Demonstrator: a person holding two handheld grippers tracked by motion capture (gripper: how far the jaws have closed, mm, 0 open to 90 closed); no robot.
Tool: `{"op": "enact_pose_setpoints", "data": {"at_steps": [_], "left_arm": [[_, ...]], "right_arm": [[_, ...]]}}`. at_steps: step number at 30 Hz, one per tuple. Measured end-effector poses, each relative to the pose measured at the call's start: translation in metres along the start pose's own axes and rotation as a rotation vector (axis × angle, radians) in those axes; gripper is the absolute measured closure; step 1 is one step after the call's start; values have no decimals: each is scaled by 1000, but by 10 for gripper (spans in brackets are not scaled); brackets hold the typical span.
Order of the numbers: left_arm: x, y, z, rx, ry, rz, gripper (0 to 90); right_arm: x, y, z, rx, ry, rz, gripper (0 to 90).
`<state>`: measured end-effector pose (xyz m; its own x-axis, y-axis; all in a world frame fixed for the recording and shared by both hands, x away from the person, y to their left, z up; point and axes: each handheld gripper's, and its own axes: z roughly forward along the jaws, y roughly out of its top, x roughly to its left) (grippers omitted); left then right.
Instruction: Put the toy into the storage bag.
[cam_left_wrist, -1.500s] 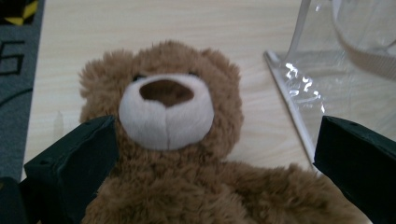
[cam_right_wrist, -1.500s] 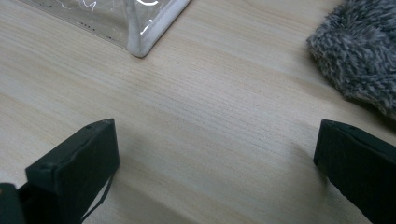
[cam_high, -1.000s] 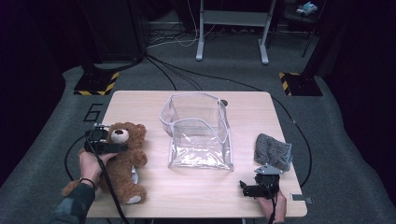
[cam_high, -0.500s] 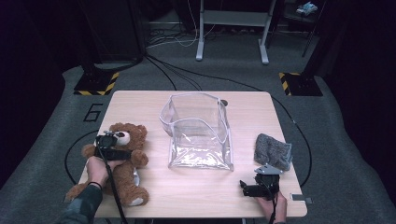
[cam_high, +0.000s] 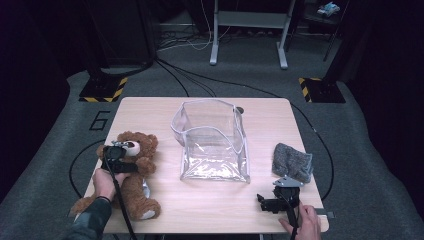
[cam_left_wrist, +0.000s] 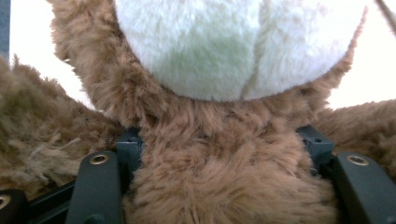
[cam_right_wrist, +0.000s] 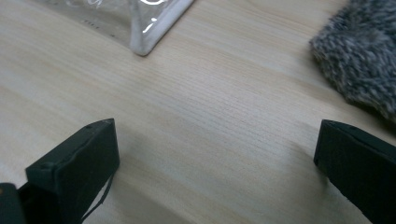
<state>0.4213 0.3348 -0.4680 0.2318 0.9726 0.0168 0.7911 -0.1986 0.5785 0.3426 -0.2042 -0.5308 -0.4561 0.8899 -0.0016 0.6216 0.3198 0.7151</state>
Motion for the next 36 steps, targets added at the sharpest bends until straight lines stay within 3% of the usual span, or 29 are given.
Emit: {"op": "enact_pose_setpoints", "data": {"at_steps": [3, 18, 36], "left_arm": [[0, -1, -3, -17, 4, -1, 401], [5, -7, -28, -137, -21, -25, 437], [5, 7, -49, -267, -23, -52, 454]], "right_arm": [[-2, 0, 0, -4, 20, -11, 0], [-4, -1, -1, 8, 35, -31, 0], [-4, 0, -1, 9, 36, -33, 0]]}}
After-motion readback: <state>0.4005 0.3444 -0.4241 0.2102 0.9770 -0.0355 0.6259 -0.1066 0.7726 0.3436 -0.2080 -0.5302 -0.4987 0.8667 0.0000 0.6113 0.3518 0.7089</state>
